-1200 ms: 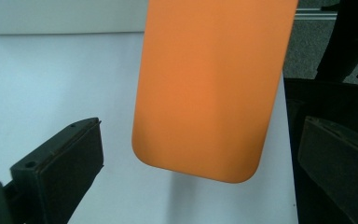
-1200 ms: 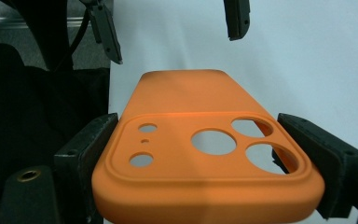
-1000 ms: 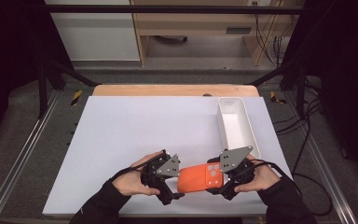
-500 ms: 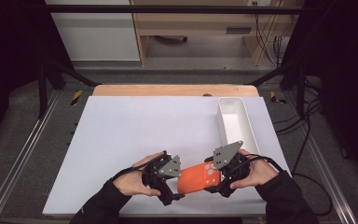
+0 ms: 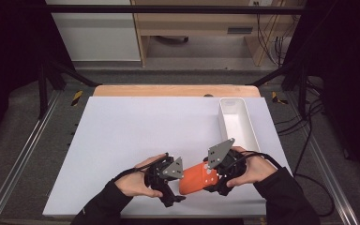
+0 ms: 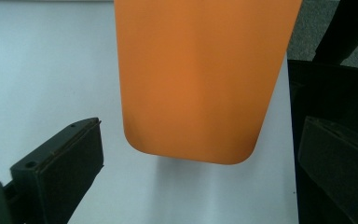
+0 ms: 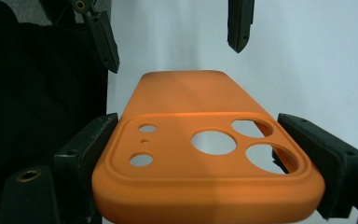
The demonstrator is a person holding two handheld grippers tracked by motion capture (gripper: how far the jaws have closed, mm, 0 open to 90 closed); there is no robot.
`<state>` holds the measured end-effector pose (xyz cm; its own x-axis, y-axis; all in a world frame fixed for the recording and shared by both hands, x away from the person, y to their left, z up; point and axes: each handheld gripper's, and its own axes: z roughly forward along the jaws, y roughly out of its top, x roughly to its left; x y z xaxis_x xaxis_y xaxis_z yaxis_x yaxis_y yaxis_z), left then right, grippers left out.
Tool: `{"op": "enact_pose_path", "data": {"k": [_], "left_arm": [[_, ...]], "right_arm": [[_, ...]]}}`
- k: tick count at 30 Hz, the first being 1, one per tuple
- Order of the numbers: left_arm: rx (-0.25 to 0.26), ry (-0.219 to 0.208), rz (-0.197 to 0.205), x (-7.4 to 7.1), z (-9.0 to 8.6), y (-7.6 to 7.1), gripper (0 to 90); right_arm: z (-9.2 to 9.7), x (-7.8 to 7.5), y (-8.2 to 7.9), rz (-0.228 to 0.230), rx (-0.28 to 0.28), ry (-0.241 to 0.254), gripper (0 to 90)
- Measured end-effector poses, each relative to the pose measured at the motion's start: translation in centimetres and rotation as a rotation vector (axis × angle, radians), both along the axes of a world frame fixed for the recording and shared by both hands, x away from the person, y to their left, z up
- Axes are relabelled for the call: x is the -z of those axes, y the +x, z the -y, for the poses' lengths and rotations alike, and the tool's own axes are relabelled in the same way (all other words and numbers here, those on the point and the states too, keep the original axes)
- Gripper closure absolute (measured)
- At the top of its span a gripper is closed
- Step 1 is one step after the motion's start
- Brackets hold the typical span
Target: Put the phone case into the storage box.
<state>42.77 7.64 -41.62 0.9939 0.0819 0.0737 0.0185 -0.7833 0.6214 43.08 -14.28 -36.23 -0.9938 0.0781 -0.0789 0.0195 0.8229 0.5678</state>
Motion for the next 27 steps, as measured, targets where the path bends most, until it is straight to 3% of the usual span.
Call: {"op": "enact_pose_path", "data": {"k": [10,27], "left_arm": [[-0.006,0.017,0.002,0.1,0.3,0.2,0.0],[0.005,0.086,0.011,0.5,1.5,0.5,0.0]], "right_arm": [[-1.1,-0.5,0.2,0.002,-0.01,-0.037,16.0],[-2.3,-0.6,0.3,0.0,-0.021,-0.065,16.0]]}}
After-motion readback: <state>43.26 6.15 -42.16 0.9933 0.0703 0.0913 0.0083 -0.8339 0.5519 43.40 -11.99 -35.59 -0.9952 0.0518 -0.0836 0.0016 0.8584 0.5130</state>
